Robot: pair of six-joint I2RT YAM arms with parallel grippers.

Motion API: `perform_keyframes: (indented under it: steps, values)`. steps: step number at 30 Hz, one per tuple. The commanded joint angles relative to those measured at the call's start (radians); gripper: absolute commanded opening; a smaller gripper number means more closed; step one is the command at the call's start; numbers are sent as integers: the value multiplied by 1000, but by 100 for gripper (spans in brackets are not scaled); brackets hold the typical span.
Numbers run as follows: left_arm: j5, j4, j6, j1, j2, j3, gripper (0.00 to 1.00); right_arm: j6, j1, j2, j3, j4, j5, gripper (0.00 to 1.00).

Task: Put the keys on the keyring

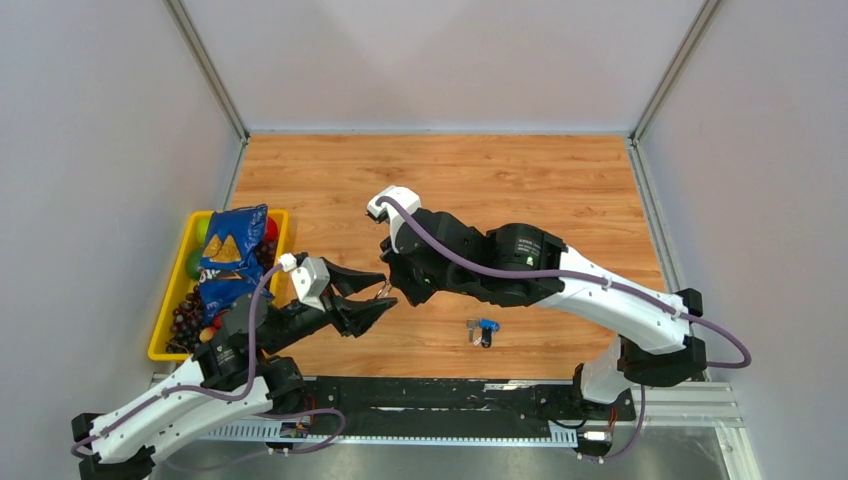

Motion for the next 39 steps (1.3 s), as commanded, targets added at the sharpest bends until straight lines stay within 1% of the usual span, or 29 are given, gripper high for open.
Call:
perform_keyframes:
  steps: [1, 7, 14, 17, 22, 28, 30, 33, 35, 39]
  values:
    - [6, 56, 72, -3, -21, 13, 62, 52, -26, 23, 62, -79, -54, 0]
    - [-23, 75, 112, -3, -12, -5, 61, 81, -52, 37, 86, -92, -84, 0]
    - [-13, 175, 130, -3, 21, -50, 57, 91, -92, 61, 108, -96, -111, 0]
    - [-11, 218, 144, -3, 36, -70, 55, 87, -130, 73, 117, -100, -145, 0]
    - [-51, 304, 182, -3, 31, -113, 53, 72, -183, 86, 138, -114, -215, 0]
    - [-59, 419, 260, -3, 43, -153, 53, 58, -209, 131, 176, -149, -272, 0]
    - [-85, 438, 288, -3, 64, -159, 53, 55, -215, 141, 192, -160, -274, 0]
    - [-78, 480, 306, -3, 80, -175, 53, 52, -222, 147, 200, -171, -274, 0]
    - [-73, 515, 315, -3, 93, -191, 53, 52, -226, 146, 197, -171, -310, 0]
    - [-69, 516, 336, -3, 121, -195, 52, 52, -229, 146, 197, -169, -316, 0]
